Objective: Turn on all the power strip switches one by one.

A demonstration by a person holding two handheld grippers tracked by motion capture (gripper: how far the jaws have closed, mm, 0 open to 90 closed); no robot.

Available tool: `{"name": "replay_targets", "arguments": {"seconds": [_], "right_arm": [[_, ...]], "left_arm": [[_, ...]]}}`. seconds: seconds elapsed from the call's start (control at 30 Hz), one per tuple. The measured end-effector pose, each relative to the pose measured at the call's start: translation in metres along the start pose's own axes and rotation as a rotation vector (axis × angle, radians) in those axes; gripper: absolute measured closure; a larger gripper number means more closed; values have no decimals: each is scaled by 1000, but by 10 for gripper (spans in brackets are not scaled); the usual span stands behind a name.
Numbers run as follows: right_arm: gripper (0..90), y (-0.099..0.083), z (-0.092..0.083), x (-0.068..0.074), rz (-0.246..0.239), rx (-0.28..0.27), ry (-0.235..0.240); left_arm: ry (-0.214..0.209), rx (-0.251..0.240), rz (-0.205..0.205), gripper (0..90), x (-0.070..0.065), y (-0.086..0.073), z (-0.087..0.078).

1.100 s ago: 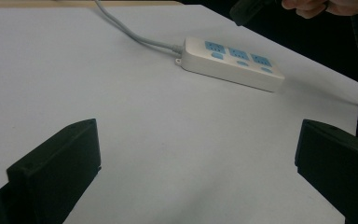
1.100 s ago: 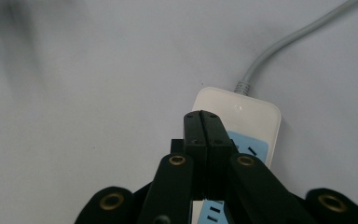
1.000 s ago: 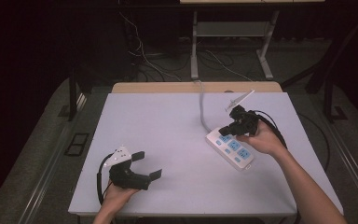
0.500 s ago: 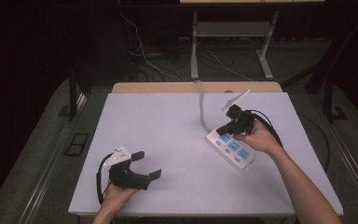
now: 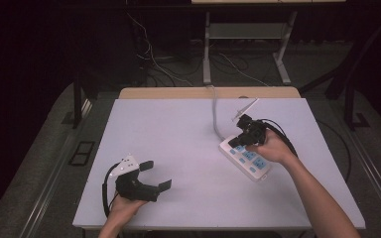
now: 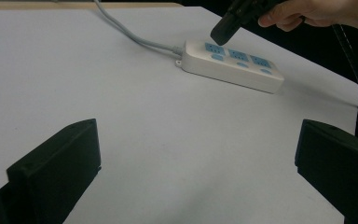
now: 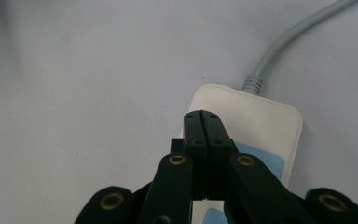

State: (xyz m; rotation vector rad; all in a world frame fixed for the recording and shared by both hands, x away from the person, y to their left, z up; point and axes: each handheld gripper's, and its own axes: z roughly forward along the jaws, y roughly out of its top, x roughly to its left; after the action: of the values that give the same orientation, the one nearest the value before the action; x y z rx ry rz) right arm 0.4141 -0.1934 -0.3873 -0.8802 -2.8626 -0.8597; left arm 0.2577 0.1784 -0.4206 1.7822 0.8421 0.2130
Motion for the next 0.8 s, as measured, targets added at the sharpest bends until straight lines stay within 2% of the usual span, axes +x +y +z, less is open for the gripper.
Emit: {"name": "replay_targets", "arguments": {"seconds": [0.4, 0.8], "right_arm": [[899, -5, 12, 0, -2, 45, -1], [900, -11, 13, -5, 50, 4, 35]], "left_arm": [[-1, -1, -1, 0, 0, 0, 0], [-5, -2, -3, 0, 0, 0, 0]]}}
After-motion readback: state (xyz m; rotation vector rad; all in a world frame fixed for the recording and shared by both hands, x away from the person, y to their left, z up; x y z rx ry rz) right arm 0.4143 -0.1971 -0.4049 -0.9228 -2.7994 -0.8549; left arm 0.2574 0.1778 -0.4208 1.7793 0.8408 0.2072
